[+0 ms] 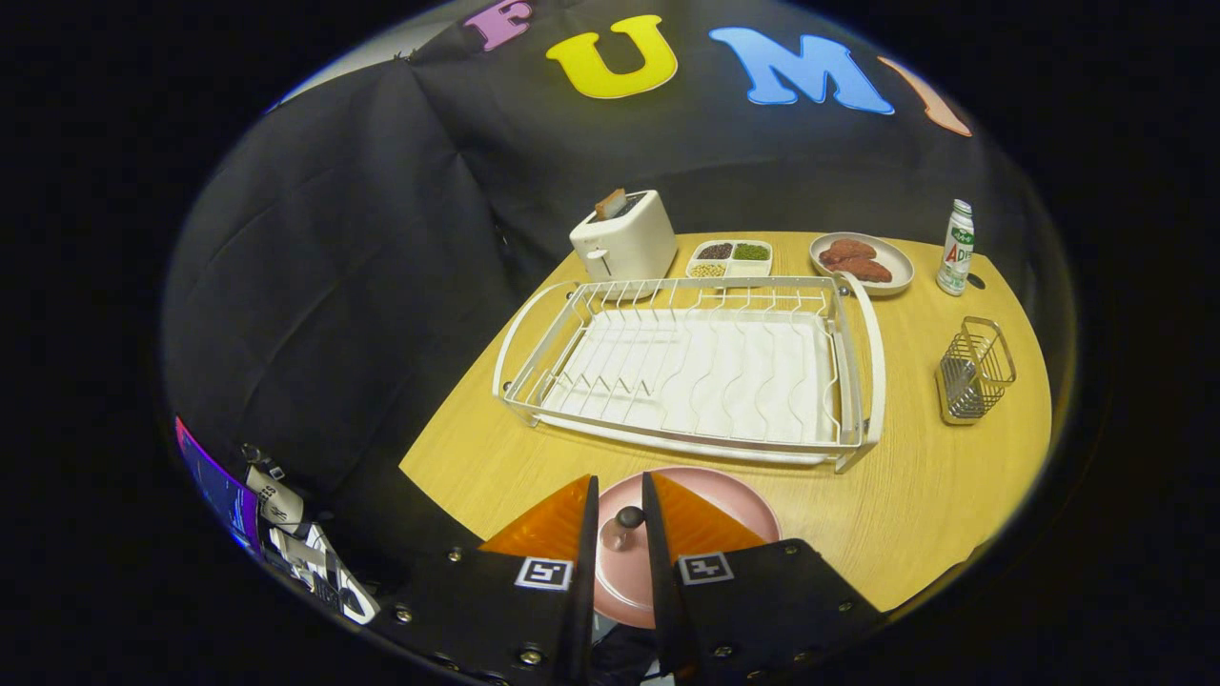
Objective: Take the plate from the dish rack, then take the spoon from the basket and place it into the plate.
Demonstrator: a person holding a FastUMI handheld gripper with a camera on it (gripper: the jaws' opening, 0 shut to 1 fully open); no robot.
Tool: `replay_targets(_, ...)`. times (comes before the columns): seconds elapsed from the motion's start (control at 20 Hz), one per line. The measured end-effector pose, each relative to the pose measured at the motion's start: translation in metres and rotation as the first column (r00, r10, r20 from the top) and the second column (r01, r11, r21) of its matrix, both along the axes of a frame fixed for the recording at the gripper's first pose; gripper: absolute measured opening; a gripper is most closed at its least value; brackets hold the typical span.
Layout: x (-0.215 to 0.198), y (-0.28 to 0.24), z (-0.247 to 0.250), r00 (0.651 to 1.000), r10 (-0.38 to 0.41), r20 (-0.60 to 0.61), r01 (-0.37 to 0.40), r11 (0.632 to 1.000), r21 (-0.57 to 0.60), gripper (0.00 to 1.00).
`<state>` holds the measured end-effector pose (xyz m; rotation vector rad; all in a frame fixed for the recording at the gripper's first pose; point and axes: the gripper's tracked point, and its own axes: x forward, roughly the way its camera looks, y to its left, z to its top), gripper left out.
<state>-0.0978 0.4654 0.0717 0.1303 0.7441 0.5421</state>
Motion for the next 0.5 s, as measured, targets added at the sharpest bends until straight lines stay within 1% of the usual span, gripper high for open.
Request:
replay_targets(0.3, 0.008, -0.020, 0.021, 0.998, -0.041, 0.046, 0.040, 0.999, 0.029, 0.26)
replay_targets(0.5, 0.018, -0.039, 0.044, 0.988, -0.086, 0.126, 0.081, 0.996, 0.047, 0.26)
